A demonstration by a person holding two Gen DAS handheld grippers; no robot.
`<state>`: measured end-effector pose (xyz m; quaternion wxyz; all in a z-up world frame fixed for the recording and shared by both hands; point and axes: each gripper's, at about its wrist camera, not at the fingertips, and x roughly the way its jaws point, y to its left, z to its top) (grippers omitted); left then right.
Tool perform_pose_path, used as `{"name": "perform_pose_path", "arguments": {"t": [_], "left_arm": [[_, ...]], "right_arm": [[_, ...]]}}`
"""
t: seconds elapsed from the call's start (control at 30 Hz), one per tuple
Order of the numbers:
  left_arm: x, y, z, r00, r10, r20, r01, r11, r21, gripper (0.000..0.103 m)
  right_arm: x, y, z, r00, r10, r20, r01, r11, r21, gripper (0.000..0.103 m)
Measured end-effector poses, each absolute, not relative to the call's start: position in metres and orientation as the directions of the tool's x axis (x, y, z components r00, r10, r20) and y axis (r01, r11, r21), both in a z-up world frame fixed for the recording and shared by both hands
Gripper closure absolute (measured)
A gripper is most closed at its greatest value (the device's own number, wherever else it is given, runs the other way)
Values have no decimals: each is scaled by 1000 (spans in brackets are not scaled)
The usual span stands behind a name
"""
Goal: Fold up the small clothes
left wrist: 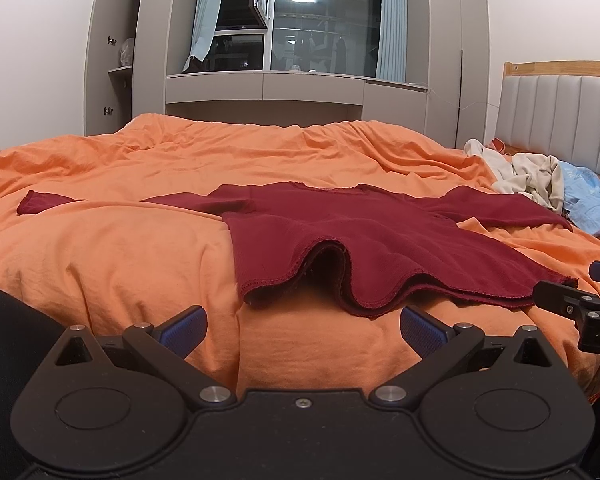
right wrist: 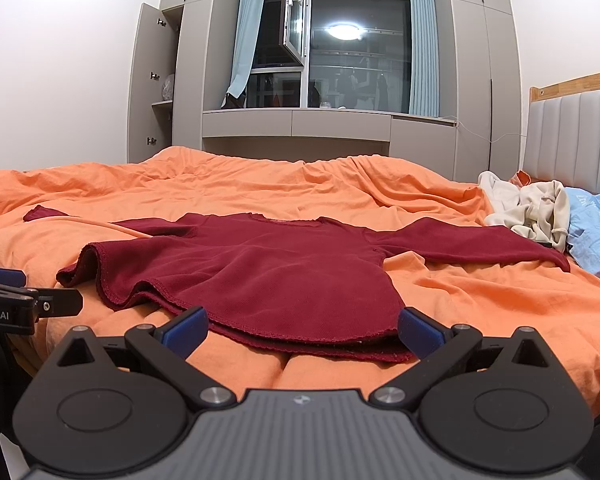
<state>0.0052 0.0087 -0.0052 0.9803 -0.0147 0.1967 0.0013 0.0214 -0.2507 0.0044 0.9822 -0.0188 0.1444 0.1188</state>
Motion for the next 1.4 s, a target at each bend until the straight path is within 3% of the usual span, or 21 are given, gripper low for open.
{"name": "perform_pose_path", "arguments": {"t": [1.17, 1.4], "left_arm": [[7, 6, -10, 920, -2, -392, -11, 1000, -29, 1], [10, 3, -14, 911, -5, -412, -8, 1000, -29, 1]], "right_arm": [[21, -251, 2, 927, 234, -293, -246, 969, -2, 0], [29, -262, 3, 894, 299, -335, -277, 954, 112, 0]]}}
